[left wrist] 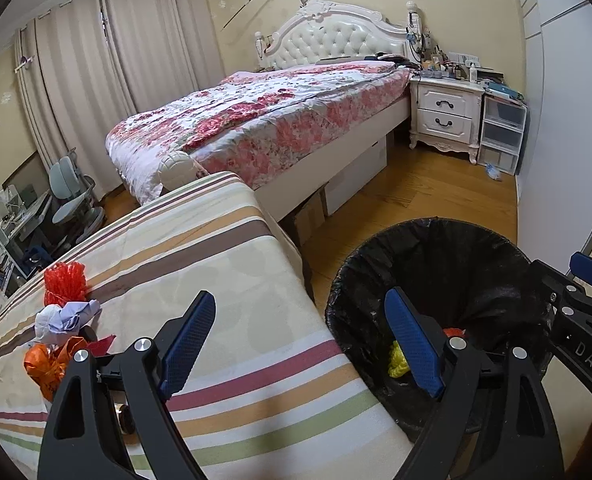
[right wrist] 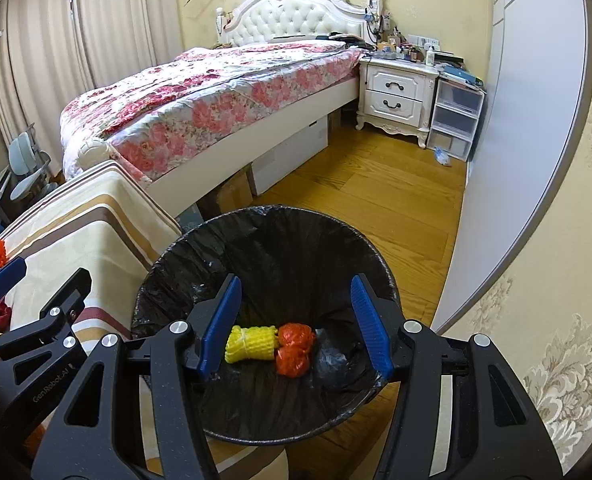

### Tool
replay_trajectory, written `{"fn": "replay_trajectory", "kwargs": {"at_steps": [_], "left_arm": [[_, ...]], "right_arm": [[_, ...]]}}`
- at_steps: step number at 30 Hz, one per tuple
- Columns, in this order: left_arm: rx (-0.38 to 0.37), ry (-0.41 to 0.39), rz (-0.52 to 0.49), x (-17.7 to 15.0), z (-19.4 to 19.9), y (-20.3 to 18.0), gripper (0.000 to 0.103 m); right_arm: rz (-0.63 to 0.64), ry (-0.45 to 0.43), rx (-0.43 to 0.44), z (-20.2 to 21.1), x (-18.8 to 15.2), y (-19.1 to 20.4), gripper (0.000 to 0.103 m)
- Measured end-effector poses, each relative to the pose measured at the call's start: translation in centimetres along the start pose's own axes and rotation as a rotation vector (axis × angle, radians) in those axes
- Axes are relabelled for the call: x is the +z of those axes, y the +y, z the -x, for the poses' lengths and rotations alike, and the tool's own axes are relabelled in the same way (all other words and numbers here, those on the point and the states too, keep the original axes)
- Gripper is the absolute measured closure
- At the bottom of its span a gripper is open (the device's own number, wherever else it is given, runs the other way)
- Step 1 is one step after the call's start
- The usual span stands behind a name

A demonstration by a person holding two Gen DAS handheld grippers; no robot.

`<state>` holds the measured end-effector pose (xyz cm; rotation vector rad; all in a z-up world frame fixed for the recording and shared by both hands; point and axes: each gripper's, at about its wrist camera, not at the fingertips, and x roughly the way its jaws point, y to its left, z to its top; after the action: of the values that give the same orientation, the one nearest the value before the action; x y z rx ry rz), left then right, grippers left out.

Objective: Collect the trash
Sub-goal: 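Move both tools back over the remaining trash on the bed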

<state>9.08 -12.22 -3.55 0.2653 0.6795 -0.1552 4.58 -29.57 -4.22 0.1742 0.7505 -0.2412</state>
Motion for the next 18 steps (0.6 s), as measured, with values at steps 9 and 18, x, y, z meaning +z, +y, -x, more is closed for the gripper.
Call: {"fn": "replay_trajectory", "kwargs": {"at_steps": [9, 18], "left_arm": [[0.054, 0.015, 0.054, -2.0, 2.1, 4.6, 0.019], [0.125, 0.028, 0.134, -4.8, 5.1, 10.8, 0.019]], "right_arm": [[0.049, 0.012, 0.067, 1.2, -1.0, 3.7, 0.047], [0.159, 0.026, 0.175, 2.3, -2.3, 10.2, 0.047]]}}
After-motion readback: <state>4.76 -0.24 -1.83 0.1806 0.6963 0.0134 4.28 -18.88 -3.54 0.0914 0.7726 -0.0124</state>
